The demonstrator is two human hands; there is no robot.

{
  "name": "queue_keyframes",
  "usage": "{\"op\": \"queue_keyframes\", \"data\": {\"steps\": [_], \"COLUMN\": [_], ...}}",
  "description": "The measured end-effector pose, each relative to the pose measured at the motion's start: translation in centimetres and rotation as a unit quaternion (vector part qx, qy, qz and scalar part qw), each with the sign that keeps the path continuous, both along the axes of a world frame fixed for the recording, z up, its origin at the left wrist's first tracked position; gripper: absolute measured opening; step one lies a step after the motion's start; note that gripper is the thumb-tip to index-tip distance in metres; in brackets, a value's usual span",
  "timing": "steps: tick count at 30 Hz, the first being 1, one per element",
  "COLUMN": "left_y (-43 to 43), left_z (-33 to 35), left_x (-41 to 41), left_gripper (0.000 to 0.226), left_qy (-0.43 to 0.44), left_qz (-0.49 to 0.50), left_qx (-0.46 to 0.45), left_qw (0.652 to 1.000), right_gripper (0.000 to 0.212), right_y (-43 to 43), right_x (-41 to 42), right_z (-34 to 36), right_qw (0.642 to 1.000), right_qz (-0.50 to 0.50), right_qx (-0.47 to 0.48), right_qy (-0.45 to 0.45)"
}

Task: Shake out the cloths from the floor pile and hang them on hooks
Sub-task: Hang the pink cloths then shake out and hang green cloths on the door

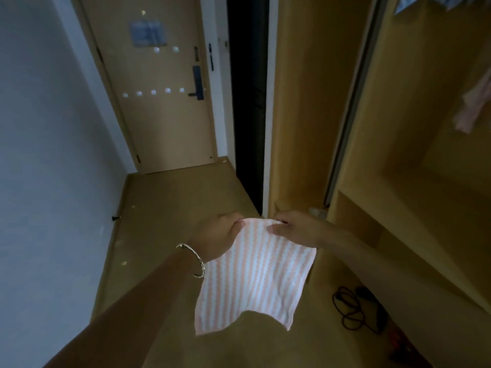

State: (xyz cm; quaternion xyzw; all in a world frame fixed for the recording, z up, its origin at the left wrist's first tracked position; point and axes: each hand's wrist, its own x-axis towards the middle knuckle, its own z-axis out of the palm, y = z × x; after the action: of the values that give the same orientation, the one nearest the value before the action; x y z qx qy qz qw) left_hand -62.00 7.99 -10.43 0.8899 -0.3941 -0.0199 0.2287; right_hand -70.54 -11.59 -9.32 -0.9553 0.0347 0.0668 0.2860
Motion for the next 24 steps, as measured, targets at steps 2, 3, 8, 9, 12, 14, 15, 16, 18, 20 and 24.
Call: {"op": "queue_keyframes", "data": {"steps": [2, 3, 8, 9, 12, 14, 15, 16, 18, 20, 24], "left_y": [-4.6, -6.8, -16.8, -18.6, -24.0, -27.6, -29.5, -31.2, -34.7, -38.1, -45.3], "left_z": [0.5, 1.0, 2.6, 2.6, 1.8, 1.5, 1.5, 1.5, 1.7, 2.1, 4.2], "left_x": [1.6, 2.1, 3.5, 4.0, 5.7, 6.3, 6.5, 6.7, 7.3, 8.1, 10.3], "left_gripper": [0.029, 0.033, 0.031, 0.033, 0.046, 0.044, 0.040, 0.036, 0.033, 0.033, 0.042], "left_qy": [0.012, 0.020, 0.065, 0.066, 0.040, 0.019, 0.009, -0.002, -0.007, 0.001, 0.010], "left_qz": [-0.023, -0.038, -0.131, -0.142, -0.178, -0.199, -0.204, -0.210, -0.232, -0.264, -0.319], "left_qx": [-0.002, -0.011, -0.002, 0.003, 0.011, 0.018, 0.017, 0.013, 0.002, -0.014, -0.041], "left_qw": [1.000, 0.999, 0.989, 0.988, 0.983, 0.980, 0.979, 0.978, 0.973, 0.964, 0.947], "right_gripper": [0.030, 0.030, 0.039, 0.039, 0.031, 0.032, 0.035, 0.038, 0.042, 0.044, 0.044], "right_y": [-4.2, -6.3, -15.5, -17.0, -21.2, -23.7, -24.9, -25.9, -28.2, -30.5, -34.8], "right_x": [1.0, 1.3, 1.7, 1.6, 1.1, 0.5, 0.3, 0.1, -0.1, -0.1, 0.0], "right_z": [0.8, 1.1, 1.1, 1.0, 0.6, 0.3, 0.2, 0.2, 0.8, 1.8, 4.7], "right_qw": [0.999, 0.998, 0.991, 0.989, 0.983, 0.977, 0.973, 0.968, 0.954, 0.940, 0.924], "right_qz": [-0.029, -0.045, -0.122, -0.135, -0.176, -0.206, -0.224, -0.245, -0.293, -0.331, -0.374], "right_qx": [-0.007, -0.008, -0.017, -0.019, -0.018, -0.025, -0.028, -0.030, -0.037, -0.047, -0.067], "right_qy": [-0.020, -0.032, -0.054, -0.054, -0.055, -0.054, -0.054, -0.055, -0.056, -0.060, -0.054]}}
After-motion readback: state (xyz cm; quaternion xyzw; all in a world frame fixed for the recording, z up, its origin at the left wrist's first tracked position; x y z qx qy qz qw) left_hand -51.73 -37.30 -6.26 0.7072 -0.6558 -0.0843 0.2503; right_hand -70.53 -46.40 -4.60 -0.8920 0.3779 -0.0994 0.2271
